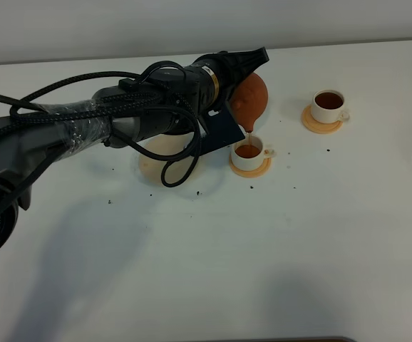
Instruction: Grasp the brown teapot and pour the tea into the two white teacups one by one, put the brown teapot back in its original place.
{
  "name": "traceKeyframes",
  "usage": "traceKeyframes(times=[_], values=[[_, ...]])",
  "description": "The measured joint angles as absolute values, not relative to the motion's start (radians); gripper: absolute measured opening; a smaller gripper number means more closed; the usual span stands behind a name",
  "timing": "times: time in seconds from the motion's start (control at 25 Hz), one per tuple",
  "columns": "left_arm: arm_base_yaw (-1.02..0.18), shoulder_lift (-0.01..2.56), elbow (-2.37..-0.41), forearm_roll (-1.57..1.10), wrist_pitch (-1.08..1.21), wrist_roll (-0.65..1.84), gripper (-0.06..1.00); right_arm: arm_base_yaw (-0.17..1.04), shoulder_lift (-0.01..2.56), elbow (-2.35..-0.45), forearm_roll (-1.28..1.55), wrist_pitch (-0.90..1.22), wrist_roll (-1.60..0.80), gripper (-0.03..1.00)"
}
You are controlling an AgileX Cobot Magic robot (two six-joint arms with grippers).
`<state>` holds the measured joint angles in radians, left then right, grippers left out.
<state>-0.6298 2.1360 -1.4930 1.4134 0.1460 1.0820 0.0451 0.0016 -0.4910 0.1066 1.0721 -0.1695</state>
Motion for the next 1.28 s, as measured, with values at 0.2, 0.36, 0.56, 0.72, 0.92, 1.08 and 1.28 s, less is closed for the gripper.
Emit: traceKeyframes(times=[0.2, 0.36, 0.56, 0.72, 0.92, 1.08, 1.28], values=[[-0.630, 2.136, -1.493, 1.421, 0.137, 1.092, 0.11, 0.045, 0.002, -0.491, 0.107, 1.072, -0.169, 0.24], [-0.630, 2.136, -1.493, 1.455, 0.138, 1.095, 0.11, 0.045, 0.002, -0.491, 0.107, 1.072, -0.169, 0.24], [-0.630, 2.136, -1.493, 1.489, 0.137, 1.095, 0.11, 0.045, 0.002, -0.491, 0.107, 1.072, -0.169, 0.24], [-0.630, 2.136, -1.493, 1.509, 0.135, 1.095, 0.11, 0.045, 0.002, -0.491, 0.107, 1.072, -0.169, 0.24], [-0.630, 2.136, -1.493, 1.519, 0.121, 1.096, 0.11, 0.045, 0.002, -0.491, 0.107, 1.072, -0.169, 0.24], [-0.630, 2.136, -1.493, 1.555, 0.116, 1.096, 0.11, 0.045, 0.002, -0.491, 0.107, 1.072, -0.169, 0.24], [-0.630, 2.136, -1.493, 1.575, 0.111, 1.096, 0.11, 0.045, 0.002, -0.491, 0.107, 1.072, -0.169, 0.24]])
